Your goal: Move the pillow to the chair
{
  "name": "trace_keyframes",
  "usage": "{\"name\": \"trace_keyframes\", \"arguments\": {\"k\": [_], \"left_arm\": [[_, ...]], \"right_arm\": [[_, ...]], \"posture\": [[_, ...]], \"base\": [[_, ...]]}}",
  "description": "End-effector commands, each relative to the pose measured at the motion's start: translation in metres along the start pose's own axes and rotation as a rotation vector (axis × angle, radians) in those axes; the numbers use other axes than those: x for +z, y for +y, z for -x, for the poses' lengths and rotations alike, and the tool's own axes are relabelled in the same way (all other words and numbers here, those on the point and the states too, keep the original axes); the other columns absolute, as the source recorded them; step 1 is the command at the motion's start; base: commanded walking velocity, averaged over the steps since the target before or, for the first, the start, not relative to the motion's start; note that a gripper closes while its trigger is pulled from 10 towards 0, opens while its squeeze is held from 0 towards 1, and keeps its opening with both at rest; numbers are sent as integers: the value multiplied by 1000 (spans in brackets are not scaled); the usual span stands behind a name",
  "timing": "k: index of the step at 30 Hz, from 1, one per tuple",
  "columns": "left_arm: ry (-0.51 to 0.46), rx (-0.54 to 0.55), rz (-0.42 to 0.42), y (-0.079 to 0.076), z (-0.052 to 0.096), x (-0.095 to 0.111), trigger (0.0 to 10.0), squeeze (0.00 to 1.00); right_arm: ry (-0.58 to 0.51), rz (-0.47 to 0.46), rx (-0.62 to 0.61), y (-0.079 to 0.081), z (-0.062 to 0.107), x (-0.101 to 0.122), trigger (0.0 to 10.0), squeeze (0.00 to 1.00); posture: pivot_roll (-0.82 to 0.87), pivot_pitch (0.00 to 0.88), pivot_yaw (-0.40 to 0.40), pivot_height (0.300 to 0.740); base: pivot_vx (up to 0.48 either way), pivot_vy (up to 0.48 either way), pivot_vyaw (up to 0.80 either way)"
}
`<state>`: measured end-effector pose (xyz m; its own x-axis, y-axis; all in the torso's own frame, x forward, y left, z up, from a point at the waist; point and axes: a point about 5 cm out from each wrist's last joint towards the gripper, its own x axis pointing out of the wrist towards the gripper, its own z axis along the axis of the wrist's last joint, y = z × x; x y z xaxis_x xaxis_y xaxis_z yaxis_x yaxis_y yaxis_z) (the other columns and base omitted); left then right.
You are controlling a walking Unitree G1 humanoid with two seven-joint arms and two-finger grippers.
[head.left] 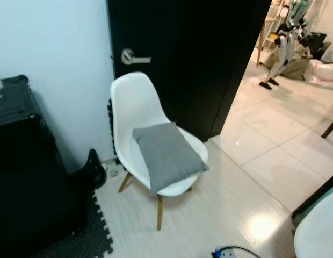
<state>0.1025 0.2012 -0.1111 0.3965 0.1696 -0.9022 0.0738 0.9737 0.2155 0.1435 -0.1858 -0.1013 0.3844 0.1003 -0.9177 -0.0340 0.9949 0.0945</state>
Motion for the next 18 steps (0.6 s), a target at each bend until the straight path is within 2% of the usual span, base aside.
{"name": "trace_keyframes", "arguments": {"k": [1,18], "left_arm": [[3,-57,-1,-17,1,-2,10000,0],[10,-75,-1,-23,2,-2,10000,0]], "right_arm": [[-2,5,-15,-5,1,2,10000,0],[27,43,-21,-8,2,-1,10000,0]], "posture": [[92,0,-66,740],[81,0,-70,740]], "base": [[0,0,0],[0,0,-686]]}}
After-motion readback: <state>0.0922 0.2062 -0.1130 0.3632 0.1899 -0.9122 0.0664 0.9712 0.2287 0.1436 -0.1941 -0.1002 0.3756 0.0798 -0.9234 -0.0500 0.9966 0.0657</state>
